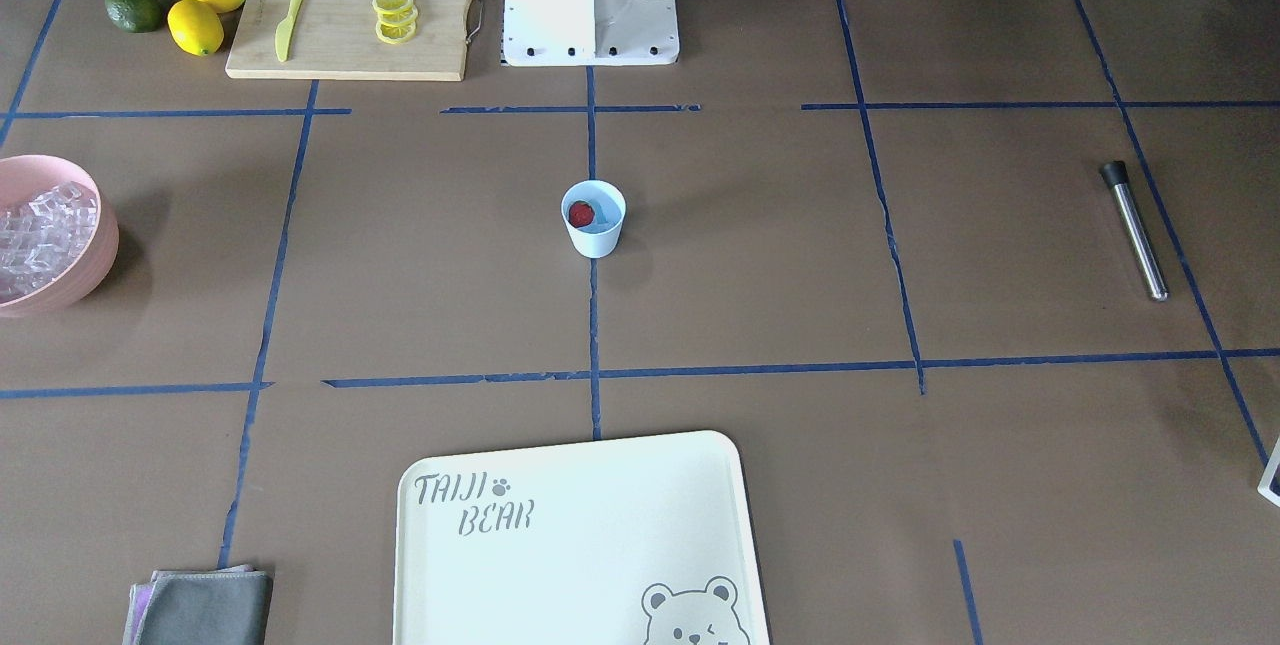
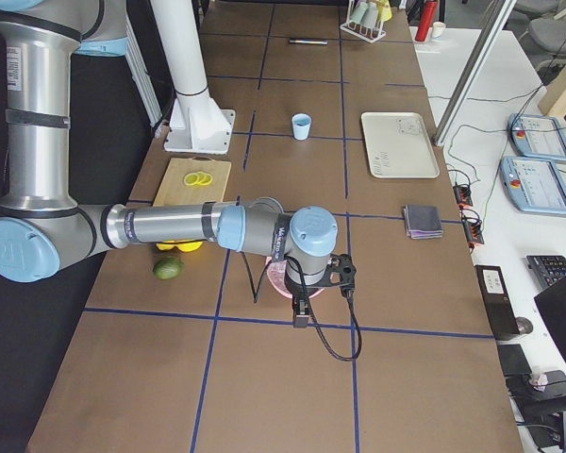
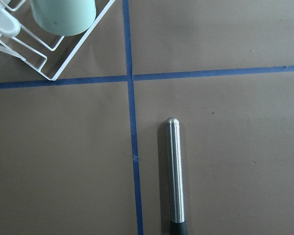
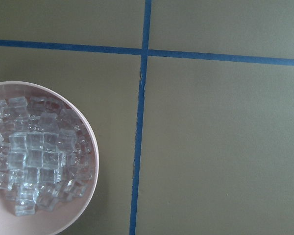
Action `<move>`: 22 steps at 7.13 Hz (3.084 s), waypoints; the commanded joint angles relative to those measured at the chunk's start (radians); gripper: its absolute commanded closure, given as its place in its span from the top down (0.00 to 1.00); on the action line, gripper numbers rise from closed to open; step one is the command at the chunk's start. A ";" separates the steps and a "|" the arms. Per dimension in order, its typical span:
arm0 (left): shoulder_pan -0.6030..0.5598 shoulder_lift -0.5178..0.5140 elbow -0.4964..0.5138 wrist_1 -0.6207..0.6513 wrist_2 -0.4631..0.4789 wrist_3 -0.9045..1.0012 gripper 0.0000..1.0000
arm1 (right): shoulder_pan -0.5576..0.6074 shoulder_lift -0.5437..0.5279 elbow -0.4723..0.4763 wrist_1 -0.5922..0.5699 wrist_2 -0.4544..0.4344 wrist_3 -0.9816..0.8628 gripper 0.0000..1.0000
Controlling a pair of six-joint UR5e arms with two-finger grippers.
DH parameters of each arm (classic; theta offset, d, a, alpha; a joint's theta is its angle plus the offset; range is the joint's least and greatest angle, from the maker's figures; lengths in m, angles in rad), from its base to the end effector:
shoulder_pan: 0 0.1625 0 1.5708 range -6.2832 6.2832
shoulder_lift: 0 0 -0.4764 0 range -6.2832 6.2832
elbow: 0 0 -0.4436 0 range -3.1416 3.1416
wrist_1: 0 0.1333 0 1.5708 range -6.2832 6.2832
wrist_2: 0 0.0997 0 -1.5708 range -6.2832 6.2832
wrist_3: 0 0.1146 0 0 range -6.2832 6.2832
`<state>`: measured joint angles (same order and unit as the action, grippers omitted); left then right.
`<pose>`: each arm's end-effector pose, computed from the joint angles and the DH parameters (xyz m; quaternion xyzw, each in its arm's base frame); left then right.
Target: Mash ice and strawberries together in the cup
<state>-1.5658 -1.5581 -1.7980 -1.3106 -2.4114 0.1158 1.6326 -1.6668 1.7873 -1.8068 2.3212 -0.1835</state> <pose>-0.0453 -0.5237 0.6253 0.0018 0.4085 0.0458 0.9116 0.0849 -0.4798 0.6781 -0.0085 -0.3697 -0.0354 0.9285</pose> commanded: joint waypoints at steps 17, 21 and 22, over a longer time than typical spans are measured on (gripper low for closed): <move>0.009 0.095 -0.004 -0.026 0.000 0.093 1.00 | -0.050 -0.039 0.037 0.003 0.027 -0.005 1.00; 0.010 0.090 0.003 -0.026 0.003 0.096 1.00 | -0.050 -0.037 0.038 0.004 0.035 -0.005 1.00; 0.009 0.089 0.002 -0.024 0.003 0.097 1.00 | -0.050 -0.037 0.038 0.004 0.033 -0.007 1.00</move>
<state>-1.5566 -1.4680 -1.7956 -1.3357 -2.4089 0.2115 1.5831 -1.7049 1.8255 -1.8030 2.3556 -0.1892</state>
